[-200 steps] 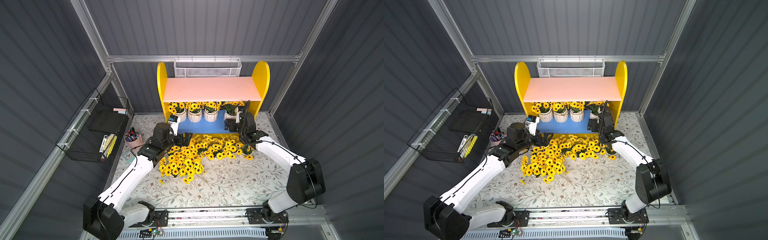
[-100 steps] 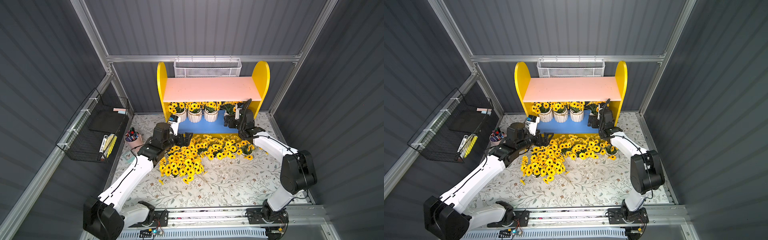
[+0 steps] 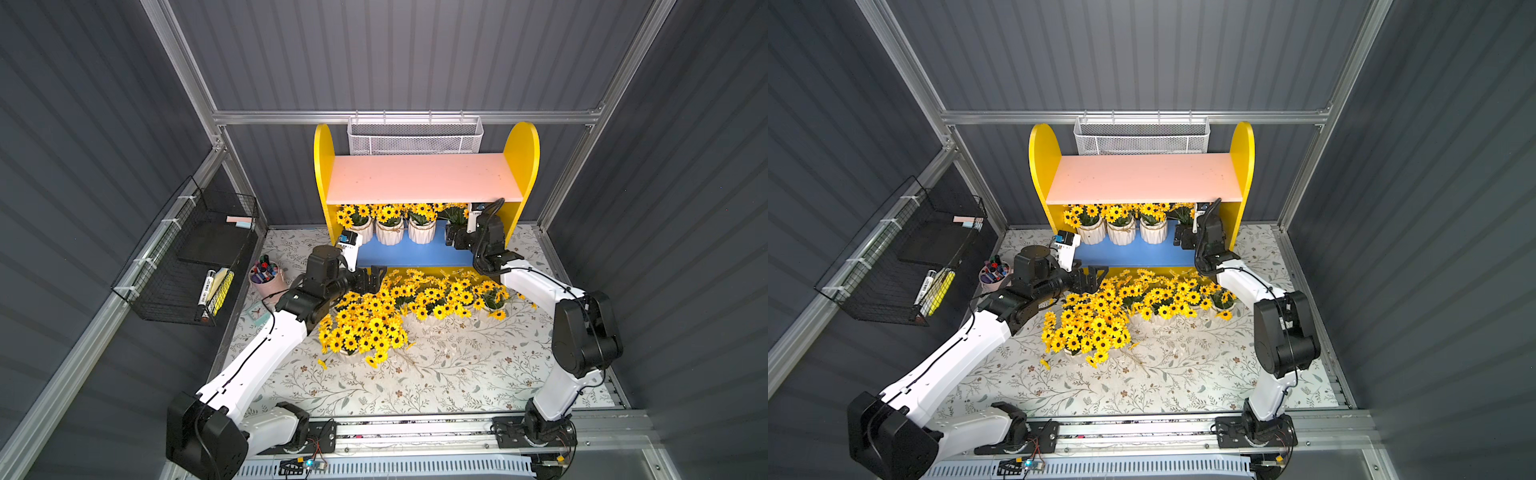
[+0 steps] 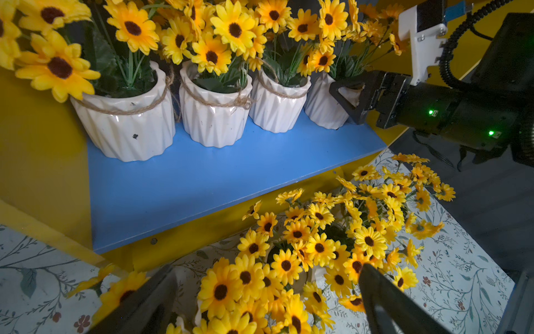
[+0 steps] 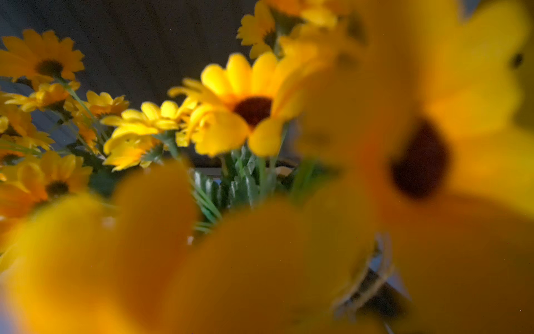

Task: Take the sunflower pots off the shelves
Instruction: Pick up the sunflower pot from the shelf.

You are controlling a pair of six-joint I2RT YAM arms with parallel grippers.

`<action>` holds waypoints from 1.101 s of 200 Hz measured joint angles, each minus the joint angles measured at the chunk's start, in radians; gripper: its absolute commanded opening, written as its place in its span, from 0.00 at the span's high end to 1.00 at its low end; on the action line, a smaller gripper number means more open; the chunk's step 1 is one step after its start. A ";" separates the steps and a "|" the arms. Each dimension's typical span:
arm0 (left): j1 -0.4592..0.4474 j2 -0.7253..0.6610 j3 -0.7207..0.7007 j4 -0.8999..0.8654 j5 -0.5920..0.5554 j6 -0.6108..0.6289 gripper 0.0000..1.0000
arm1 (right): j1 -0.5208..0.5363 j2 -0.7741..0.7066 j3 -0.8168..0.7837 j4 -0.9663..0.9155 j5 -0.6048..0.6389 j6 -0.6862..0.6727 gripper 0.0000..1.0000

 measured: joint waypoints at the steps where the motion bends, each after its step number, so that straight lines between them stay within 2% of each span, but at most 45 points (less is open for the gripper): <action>1: 0.000 0.000 0.000 0.000 0.000 0.000 0.01 | 0.000 0.000 0.000 0.001 0.000 0.000 0.01; 38: 0.000 0.000 -0.004 0.003 0.007 0.000 0.01 | -0.002 0.026 -0.021 0.093 0.014 -0.016 0.01; 167: 0.000 0.000 -0.005 0.018 0.024 0.000 0.00 | -0.005 0.125 0.018 0.162 0.029 -0.053 0.01; 220: 0.000 0.000 -0.005 0.019 0.026 0.001 0.01 | -0.005 0.125 -0.001 0.198 0.022 -0.072 0.13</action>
